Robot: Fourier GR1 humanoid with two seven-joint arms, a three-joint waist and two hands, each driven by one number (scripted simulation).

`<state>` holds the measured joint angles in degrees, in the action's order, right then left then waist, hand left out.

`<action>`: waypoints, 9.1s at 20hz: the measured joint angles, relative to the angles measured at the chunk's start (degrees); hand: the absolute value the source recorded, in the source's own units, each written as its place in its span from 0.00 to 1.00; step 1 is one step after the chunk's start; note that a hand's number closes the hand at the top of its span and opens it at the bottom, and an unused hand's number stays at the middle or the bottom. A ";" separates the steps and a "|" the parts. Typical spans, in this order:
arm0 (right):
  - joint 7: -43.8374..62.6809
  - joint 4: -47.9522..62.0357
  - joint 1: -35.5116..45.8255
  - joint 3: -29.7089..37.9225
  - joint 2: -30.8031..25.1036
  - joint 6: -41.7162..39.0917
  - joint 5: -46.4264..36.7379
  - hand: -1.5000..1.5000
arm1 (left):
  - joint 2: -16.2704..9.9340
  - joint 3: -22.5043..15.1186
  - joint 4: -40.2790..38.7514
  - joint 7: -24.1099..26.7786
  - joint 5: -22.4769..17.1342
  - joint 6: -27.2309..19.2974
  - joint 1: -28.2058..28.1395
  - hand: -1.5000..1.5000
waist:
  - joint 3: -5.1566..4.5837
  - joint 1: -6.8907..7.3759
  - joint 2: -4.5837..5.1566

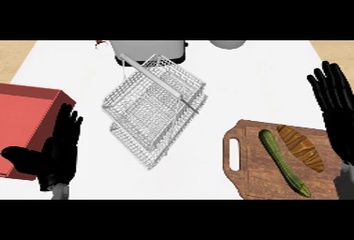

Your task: Pick the croissant from the cutting board and place it in the tiered basket

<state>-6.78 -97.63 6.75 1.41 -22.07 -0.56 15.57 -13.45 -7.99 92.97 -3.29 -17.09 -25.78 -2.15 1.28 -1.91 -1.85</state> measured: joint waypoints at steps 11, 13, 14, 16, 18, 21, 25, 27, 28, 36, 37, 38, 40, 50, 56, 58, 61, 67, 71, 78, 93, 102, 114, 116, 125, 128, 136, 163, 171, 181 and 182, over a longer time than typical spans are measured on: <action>-7.29 3.27 -7.83 -0.30 -3.56 -8.97 -2.59 0.00 | -9.48 -1.50 -0.87 -3.42 -0.18 12.00 2.11 0.50 | -1.21 0.58 1.85; -11.39 7.76 -8.37 1.21 -3.35 -9.18 -4.16 0.00 | -10.30 -0.98 -1.66 -4.23 -0.56 14.06 3.48 0.50 | -1.21 1.06 1.90; -13.35 8.85 -8.49 1.51 -3.27 -9.05 -5.54 0.00 | -10.30 -0.82 -2.42 -3.92 -0.54 15.06 3.60 0.50 | -1.20 1.22 1.91; -17.01 9.88 -9.47 3.12 -5.07 -10.31 -6.95 0.00 | -10.60 -0.18 -3.68 -3.65 -1.18 17.14 4.10 0.50 | -1.22 1.36 1.91; -17.76 9.05 -9.62 4.90 -8.25 -10.73 -8.66 0.00 | -10.53 -0.02 -3.75 -4.32 -1.06 17.29 4.94 0.50 | -1.24 1.35 1.86; -17.62 6.80 -10.41 6.68 -14.05 -9.59 -14.28 0.00 | -10.56 0.04 -3.82 -4.22 -0.81 17.51 4.61 0.50 | -1.32 1.24 1.72; -14.48 2.78 -11.98 6.91 -23.39 -11.21 -22.10 0.00 | -10.97 0.56 -3.63 -4.84 -1.11 17.94 4.84 0.50 | -1.44 1.08 1.63; -12.55 0.87 -13.17 5.91 -28.23 -13.87 -25.63 0.00 | -10.83 0.47 -3.47 -5.14 -1.00 17.84 5.10 0.50 | -1.48 1.04 1.63; -12.00 0.02 -14.13 5.38 -30.38 -15.34 -27.15 0.00 | -10.85 0.46 -3.51 -5.18 -1.00 17.97 4.85 0.50 | -1.49 1.00 1.62; 3.07 -13.31 -16.97 -0.41 -32.61 -22.90 -33.77 0.00 | -10.17 1.36 -3.42 -6.19 -0.73 19.14 5.50 0.50 | -1.37 1.47 1.72; 4.55 -14.30 -17.32 -0.97 -31.33 -22.77 -34.96 0.00 | -10.37 1.74 -3.01 -6.68 -0.76 19.61 5.40 0.50 | -1.37 1.53 1.72; 5.53 -14.25 -17.01 -1.39 -30.07 -22.66 -36.13 0.00 | -9.82 1.75 -3.70 -6.56 -0.20 19.63 6.03 0.50 | -1.35 1.58 1.75; 8.16 -15.38 -17.34 -3.28 -27.02 -21.89 -38.98 0.00 | -9.04 1.95 -4.64 -6.00 0.55 19.93 6.35 0.50 | -1.33 1.63 1.78; 7.92 -4.26 -14.73 -7.90 -17.53 -17.53 -53.18 0.00 | -7.34 4.27 -4.75 -5.88 2.37 22.59 5.92 0.50 | -1.28 1.96 1.87; 3.06 5.96 -10.50 -7.48 -13.31 -12.85 -59.48 0.00 | -5.16 4.78 -5.24 -6.53 4.35 23.13 6.71 0.50 | -1.25 2.01 1.88; 2.28 7.21 -9.95 -6.83 -12.31 -11.63 -60.93 0.00 | -5.56 5.94 -4.34 -7.58 4.18 23.87 6.62 0.50 | -1.27 2.01 1.86; -0.37 10.20 -9.26 -5.54 -11.38 -9.21 -63.07 0.00 | -5.08 6.66 -2.93 -8.33 4.64 24.43 5.80 0.50 | -1.27 2.00 1.84; -2.30 14.59 -7.41 -4.67 -10.12 -9.89 -67.14 1.00 | -4.18 8.25 -1.67 -8.49 5.65 26.27 4.46 0.50 | -1.31 2.03 1.82; -2.22 16.25 -5.56 -5.79 -10.01 -13.37 -68.64 1.00 | -3.27 8.42 -2.95 -8.22 6.53 26.44 5.25 0.50 | -1.69 2.03 1.59; -7.40 21.06 -2.92 -7.02 -10.13 -8.53 -74.48 1.00 | -2.36 9.35 -3.89 -7.17 7.38 27.39 5.01 0.50 | -2.18 2.16 1.24; 22.15 -4.43 -24.19 -4.26 6.64 4.77 -83.04 1.00 | -2.51 11.59 -2.72 -7.90 7.64 26.56 2.65 0.50 | -1.88 -1.77 0.55; 28.67 -34.40 -33.60 -18.23 18.94 11.09 -87.51 1.00 | -2.70 11.50 -1.95 -8.27 7.50 27.32 2.47 0.50 | -1.50 -0.48 1.01; 55.48 -41.15 -14.62 -45.23 21.94 -4.64 -103.81 1.00 | -1.66 10.26 -2.20 -9.23 8.31 28.04 5.22 0.50 | -1.49 2.48 1.86; 60.88 -38.86 -7.98 -47.25 21.92 -6.31 -103.83 1.00 | -1.37 9.95 -2.36 -8.88 8.67 28.08 5.56 0.50 | -1.50 2.80 1.94; 71.48 -22.48 17.95 -42.85 21.64 -4.98 -92.91 1.00 | -0.53 8.78 -2.55 -9.96 9.34 28.22 7.28 0.50 | -1.48 4.14 2.14; 73.03 -16.79 24.77 -40.51 21.56 -4.23 -88.34 1.00 | 0.04 8.43 -3.02 -9.98 9.82 27.82 7.71 0.50 | -1.46 4.23 2.11; 75.25 -2.36 36.82 -36.23 21.51 -0.58 -79.33 1.00 | 0.07 8.87 -4.02 -9.88 9.65 28.36 8.37 0.50 | -1.42 4.33 2.00; 69.36 30.55 53.08 -31.18 21.57 23.72 -77.91 0.00 | 1.00 9.18 -3.69 -8.87 10.89 28.73 6.94 0.50 | -1.21 4.26 1.19; 68.03 30.67 52.65 -27.06 21.57 34.09 -75.47 0.00 | 0.78 9.84 -3.80 -9.24 10.38 29.27 7.38 0.50 | -1.25 4.10 1.67; 66.98 21.16 47.23 -19.63 21.79 47.78 -76.59 0.00 | 0.74 10.83 -3.69 -8.58 10.37 29.08 5.77 0.50 | -1.27 2.34 1.52; 66.94 19.21 45.84 -18.67 21.83 48.15 -77.31 0.00 | 0.50 11.21 -3.55 -8.88 10.15 29.12 5.67 0.50 | -1.27 1.96 1.45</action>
<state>60.15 -78.42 52.59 -17.26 -0.25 47.59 -61.74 -12.95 3.22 89.41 -12.17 -6.94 3.35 3.51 0.01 0.05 -0.41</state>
